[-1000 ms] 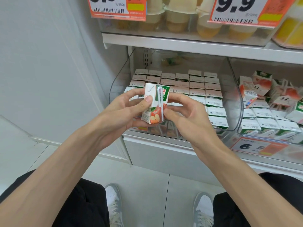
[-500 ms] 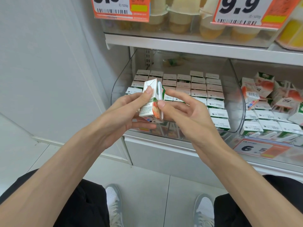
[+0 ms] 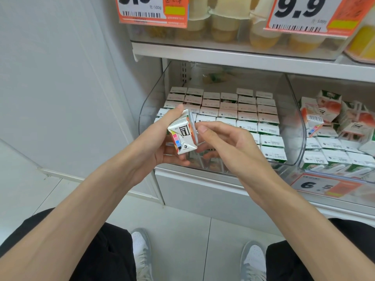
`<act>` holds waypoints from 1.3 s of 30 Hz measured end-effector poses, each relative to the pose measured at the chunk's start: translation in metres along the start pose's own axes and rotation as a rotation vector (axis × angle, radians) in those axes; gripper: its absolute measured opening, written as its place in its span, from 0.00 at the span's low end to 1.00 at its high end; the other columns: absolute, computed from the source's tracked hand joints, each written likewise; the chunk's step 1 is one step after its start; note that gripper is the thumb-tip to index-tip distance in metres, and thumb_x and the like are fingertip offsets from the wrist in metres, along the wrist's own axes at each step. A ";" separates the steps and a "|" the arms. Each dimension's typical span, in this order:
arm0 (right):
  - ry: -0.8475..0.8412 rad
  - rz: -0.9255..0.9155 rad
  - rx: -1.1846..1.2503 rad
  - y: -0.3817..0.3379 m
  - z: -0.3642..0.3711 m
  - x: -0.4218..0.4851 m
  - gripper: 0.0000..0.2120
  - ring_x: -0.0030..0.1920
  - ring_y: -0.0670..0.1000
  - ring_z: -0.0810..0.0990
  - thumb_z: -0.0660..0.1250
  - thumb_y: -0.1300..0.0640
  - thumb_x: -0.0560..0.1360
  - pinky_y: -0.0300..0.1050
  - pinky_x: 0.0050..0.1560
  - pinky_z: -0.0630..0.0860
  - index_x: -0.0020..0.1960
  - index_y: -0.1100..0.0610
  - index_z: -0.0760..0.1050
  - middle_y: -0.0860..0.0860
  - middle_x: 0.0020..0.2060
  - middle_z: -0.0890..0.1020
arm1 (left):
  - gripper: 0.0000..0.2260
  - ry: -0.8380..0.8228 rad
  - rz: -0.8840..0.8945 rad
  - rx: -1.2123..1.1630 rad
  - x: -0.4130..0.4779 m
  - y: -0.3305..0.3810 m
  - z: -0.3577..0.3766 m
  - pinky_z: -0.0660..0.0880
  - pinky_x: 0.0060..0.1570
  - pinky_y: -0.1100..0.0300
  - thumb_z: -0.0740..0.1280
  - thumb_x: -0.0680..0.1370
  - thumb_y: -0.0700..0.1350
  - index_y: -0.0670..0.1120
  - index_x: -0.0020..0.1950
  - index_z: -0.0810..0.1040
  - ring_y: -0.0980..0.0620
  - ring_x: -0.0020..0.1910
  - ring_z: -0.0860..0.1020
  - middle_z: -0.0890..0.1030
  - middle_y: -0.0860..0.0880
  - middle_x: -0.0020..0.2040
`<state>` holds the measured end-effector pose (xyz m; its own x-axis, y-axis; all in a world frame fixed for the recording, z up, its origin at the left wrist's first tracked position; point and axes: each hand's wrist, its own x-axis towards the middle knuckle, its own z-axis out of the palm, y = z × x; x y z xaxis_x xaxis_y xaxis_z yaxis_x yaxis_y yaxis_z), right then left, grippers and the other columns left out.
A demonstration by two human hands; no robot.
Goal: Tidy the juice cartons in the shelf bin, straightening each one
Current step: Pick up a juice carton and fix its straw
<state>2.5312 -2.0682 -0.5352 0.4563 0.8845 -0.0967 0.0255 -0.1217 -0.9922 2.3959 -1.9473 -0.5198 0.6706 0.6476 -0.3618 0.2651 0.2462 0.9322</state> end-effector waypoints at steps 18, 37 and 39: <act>-0.045 -0.115 -0.138 -0.016 -0.034 0.014 0.12 0.53 0.46 0.88 0.69 0.55 0.83 0.38 0.55 0.83 0.66 0.51 0.82 0.48 0.54 0.89 | 0.26 -0.102 0.338 0.119 0.011 0.002 -0.012 0.83 0.60 0.52 0.66 0.85 0.43 0.57 0.83 0.66 0.44 0.59 0.86 0.83 0.47 0.68; 0.043 -0.219 -0.040 0.009 -0.042 0.024 0.14 0.53 0.47 0.88 0.72 0.64 0.80 0.39 0.54 0.82 0.64 0.55 0.79 0.47 0.56 0.88 | 0.18 -0.069 0.429 0.151 0.021 -0.003 -0.008 0.81 0.63 0.53 0.74 0.76 0.45 0.46 0.66 0.81 0.50 0.60 0.86 0.86 0.49 0.62; 0.007 -0.238 -0.028 0.009 -0.042 0.021 0.14 0.52 0.49 0.89 0.70 0.65 0.81 0.41 0.56 0.82 0.65 0.56 0.80 0.46 0.57 0.87 | 0.17 -0.068 0.445 0.141 0.021 -0.003 -0.009 0.82 0.61 0.56 0.74 0.76 0.43 0.44 0.64 0.81 0.49 0.60 0.86 0.86 0.49 0.62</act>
<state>2.5786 -2.0698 -0.5429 0.4405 0.8867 0.1406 0.1576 0.0779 -0.9844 2.4027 -1.9284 -0.5304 0.7831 0.6180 0.0691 0.0300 -0.1484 0.9885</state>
